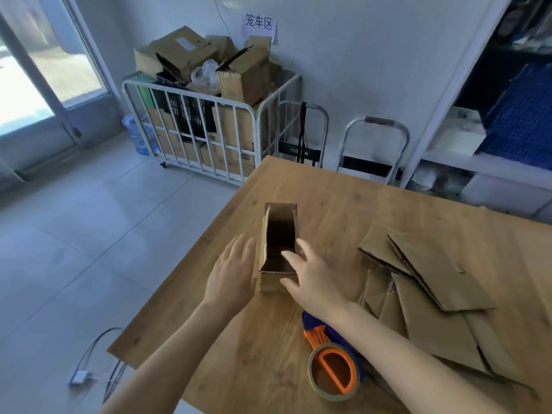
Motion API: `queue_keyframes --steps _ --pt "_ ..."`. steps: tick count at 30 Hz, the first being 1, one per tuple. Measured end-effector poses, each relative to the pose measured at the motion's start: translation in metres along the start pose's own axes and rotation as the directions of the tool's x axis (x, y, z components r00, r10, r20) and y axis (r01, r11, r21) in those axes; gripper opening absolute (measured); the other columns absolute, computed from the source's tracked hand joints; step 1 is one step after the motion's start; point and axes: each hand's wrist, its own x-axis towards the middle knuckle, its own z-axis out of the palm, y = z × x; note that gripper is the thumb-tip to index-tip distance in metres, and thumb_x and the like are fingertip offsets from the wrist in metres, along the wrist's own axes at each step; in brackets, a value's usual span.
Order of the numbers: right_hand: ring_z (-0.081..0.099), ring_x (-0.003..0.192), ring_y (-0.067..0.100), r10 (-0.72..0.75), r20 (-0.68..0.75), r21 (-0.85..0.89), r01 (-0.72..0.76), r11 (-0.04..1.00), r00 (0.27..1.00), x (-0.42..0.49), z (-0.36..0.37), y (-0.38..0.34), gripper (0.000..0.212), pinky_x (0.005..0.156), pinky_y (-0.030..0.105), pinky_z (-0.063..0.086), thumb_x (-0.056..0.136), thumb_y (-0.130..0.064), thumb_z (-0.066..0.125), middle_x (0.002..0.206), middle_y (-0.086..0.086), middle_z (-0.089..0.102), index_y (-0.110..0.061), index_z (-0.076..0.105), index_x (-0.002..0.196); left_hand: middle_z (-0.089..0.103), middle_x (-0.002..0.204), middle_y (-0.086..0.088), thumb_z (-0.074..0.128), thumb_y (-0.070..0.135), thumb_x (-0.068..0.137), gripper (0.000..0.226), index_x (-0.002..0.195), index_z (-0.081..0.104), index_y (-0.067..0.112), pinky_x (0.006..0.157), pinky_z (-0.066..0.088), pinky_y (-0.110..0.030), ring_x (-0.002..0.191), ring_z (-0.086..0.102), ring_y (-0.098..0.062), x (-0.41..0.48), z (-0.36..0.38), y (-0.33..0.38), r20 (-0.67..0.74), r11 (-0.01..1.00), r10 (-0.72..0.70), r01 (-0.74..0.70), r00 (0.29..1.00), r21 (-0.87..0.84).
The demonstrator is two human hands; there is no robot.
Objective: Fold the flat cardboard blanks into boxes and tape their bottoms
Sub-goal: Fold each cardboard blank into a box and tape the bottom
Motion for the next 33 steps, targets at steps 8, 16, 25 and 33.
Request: queue_keyframes --steps 8,16,25,33 --pt "0.03 0.139 0.025 0.12 -0.006 0.004 -0.12 0.993 0.993 0.017 0.028 0.004 0.084 0.103 0.034 0.045 0.089 -0.036 0.064 0.157 0.006 0.012 -0.027 0.007 0.15 0.021 0.157 0.0 0.064 0.031 0.089 0.073 0.148 0.022 0.022 0.116 0.023 -0.035 0.146 0.015 -0.02 0.002 0.013 -0.014 0.08 0.996 -0.078 0.074 0.994 0.047" --pt "0.034 0.136 0.022 0.273 -0.049 0.019 -0.272 0.962 0.961 0.07 0.054 0.004 0.08 0.104 0.033 0.044 0.09 -0.035 0.062 0.155 0.006 0.017 -0.02 0.011 0.15 0.024 0.155 -0.001 0.06 0.03 0.09 0.065 0.145 0.027 0.021 0.118 0.022 -0.037 0.147 0.013 -0.022 0.078 0.019 -0.058 0.124 0.996 0.077 -0.081 0.989 0.034" --pt "0.047 0.119 0.025 0.411 -0.159 0.016 -0.414 0.91 0.898 0.215 0.052 0.03 0.085 0.094 0.034 0.048 0.087 -0.028 0.066 0.143 0.009 0.032 -0.021 0.008 0.15 0.039 0.139 -0.003 0.06 0.024 0.086 0.053 0.134 0.039 0.019 0.107 0.037 -0.04 0.131 0.035 -0.026 0.217 0.022 -0.115 0.133 0.969 0.228 -0.238 0.965 0.065" --pt "0.052 0.099 0.023 0.405 -0.207 -0.032 -0.42 0.907 0.89 0.329 0.056 0.067 0.084 0.082 0.036 0.052 0.085 -0.027 0.069 0.121 0.009 0.047 -0.018 0.014 0.147 0.049 0.129 -0.002 0.065 0.021 0.083 0.046 0.126 0.048 0.017 0.103 0.039 -0.035 0.124 0.042 -0.024 0.289 0.039 -0.119 0.083 0.935 0.329 -0.337 0.941 0.108"
